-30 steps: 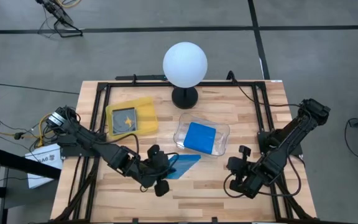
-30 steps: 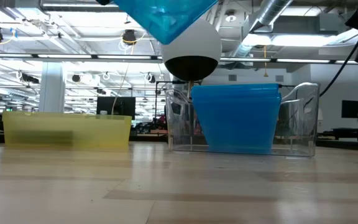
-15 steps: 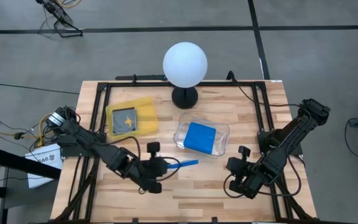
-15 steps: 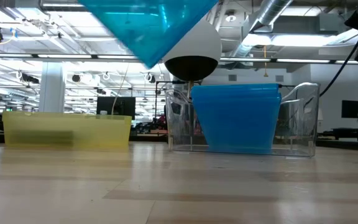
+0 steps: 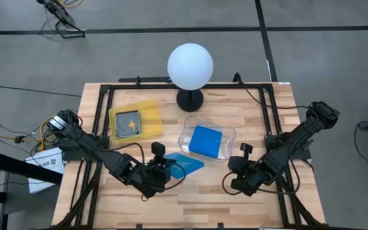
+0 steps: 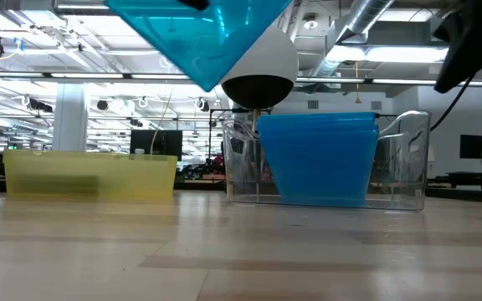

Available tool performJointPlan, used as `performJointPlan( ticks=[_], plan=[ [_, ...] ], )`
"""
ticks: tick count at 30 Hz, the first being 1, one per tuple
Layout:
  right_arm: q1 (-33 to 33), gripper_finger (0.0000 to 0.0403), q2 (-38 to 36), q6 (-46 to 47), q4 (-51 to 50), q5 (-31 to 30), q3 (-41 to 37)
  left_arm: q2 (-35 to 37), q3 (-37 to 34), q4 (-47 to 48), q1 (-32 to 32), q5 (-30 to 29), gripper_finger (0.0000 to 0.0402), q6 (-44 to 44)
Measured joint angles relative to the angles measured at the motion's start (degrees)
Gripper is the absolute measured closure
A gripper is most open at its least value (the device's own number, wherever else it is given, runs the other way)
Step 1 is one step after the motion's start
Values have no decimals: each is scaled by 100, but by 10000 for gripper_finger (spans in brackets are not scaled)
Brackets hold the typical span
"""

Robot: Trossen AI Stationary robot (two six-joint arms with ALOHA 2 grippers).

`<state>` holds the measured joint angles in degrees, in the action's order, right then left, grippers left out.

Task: Pick & place jewel cases by type
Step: Put the blue CD case into the transparent bin

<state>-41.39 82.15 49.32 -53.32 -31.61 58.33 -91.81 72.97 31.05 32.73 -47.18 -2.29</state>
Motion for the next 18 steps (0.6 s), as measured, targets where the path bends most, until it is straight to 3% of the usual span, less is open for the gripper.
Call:
performJointPlan(
  ticks=[5,9,13,18],
  plan=[
    [-108,403,-10,-482,-36,-9,0,0,-189,-1019,-19,108,397,-1089],
    [-349,403,-126,-524,-63,-251,-2,-2,-517,-2410,-155,445,397,-2323],
    [-607,403,-330,-418,-61,-509,-2,-1,-983,-3815,-633,1364,397,-3353],
    [-847,403,-628,-143,-43,-700,-2,0,-1399,-4925,-1365,2343,397,-4104]
  ],
)
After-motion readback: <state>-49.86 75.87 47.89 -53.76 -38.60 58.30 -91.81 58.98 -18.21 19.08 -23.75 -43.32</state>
